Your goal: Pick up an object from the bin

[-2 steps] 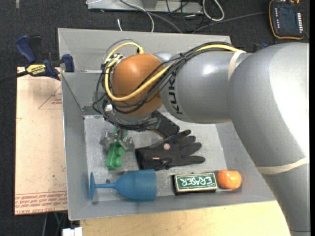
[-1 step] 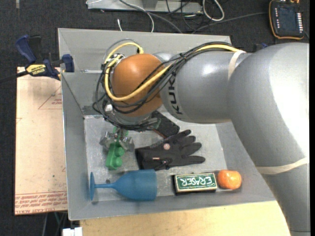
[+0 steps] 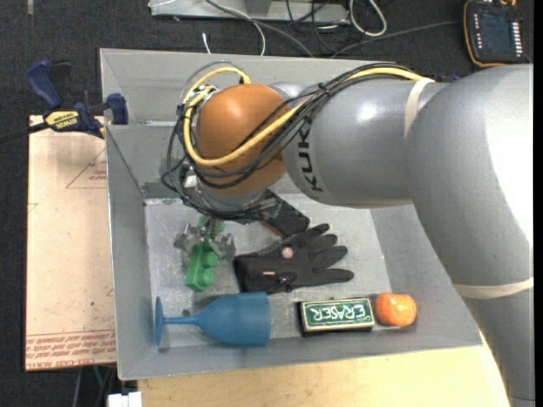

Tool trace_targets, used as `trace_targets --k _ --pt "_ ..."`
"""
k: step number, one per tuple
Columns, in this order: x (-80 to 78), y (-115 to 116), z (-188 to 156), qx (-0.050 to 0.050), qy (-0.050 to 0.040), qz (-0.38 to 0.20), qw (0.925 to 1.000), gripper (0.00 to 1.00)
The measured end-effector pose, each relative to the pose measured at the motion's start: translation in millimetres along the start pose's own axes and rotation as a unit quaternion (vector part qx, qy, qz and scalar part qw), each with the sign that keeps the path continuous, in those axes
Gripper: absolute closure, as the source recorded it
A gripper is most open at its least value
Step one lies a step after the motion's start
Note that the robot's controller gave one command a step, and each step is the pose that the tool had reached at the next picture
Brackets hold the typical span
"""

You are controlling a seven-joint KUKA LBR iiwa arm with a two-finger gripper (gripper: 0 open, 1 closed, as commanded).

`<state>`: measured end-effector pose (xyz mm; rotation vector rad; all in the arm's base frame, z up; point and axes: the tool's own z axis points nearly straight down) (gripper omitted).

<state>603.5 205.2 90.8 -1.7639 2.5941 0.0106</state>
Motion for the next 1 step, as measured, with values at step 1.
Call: trace_targets --k 1 --pt "-3.3 -3.3 -33.6 0.006 -0.0055 0.001 1.0000 1.00"
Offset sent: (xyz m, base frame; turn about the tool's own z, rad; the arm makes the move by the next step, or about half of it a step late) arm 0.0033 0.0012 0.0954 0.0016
